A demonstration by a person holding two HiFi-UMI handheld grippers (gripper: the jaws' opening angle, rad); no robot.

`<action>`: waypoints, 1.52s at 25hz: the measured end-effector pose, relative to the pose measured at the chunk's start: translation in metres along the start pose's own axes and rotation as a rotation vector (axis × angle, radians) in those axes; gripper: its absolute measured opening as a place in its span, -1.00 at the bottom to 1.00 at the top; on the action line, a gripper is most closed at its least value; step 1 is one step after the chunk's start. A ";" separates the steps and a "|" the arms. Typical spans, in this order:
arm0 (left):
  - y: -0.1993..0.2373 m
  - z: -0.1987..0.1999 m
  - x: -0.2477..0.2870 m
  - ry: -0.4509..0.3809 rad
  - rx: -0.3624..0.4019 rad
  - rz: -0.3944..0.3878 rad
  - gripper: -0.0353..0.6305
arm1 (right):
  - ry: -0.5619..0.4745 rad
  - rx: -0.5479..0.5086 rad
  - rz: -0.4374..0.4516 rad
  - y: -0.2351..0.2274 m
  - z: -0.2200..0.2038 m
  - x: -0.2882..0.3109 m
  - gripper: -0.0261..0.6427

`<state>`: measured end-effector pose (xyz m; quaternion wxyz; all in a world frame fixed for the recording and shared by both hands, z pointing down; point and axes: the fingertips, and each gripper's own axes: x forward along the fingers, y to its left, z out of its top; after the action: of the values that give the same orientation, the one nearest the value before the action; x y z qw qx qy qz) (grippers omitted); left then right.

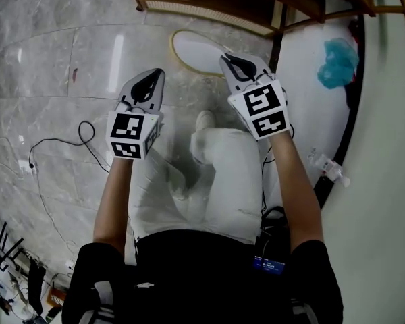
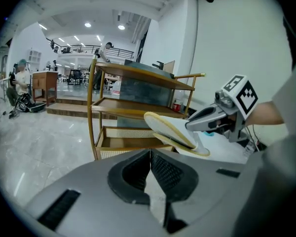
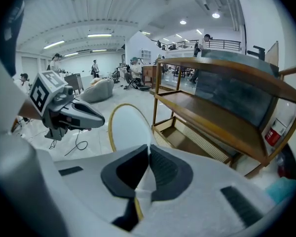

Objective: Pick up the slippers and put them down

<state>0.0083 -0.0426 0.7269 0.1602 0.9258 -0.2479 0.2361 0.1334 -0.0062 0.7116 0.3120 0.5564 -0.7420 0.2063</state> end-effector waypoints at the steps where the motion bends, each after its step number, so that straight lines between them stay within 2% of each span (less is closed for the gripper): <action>1: 0.004 -0.006 0.005 -0.004 0.006 0.000 -0.88 | -0.001 -0.001 -0.001 0.000 -0.004 0.006 -0.90; 10: 0.026 -0.052 0.038 -0.049 0.027 0.024 -0.88 | -0.016 -0.055 -0.010 -0.004 -0.039 0.054 -0.90; 18: 0.037 -0.077 0.054 -0.099 0.059 0.034 -0.88 | -0.065 -0.089 -0.034 -0.001 -0.060 0.085 -0.90; 24: 0.047 -0.102 0.064 -0.132 0.119 0.042 -0.88 | -0.084 -0.108 -0.057 0.003 -0.082 0.105 -0.90; 31: 0.048 -0.118 0.067 -0.166 0.129 0.035 -0.88 | -0.092 -0.121 -0.074 0.011 -0.102 0.116 -0.90; 38: 0.047 -0.139 0.072 -0.151 0.144 0.039 -0.88 | -0.098 -0.135 -0.082 0.017 -0.124 0.127 -0.90</action>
<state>-0.0117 -0.0517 0.8890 0.0695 0.9451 -0.2596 0.1858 0.1226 -0.0081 0.8896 0.3200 0.5735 -0.7452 0.1153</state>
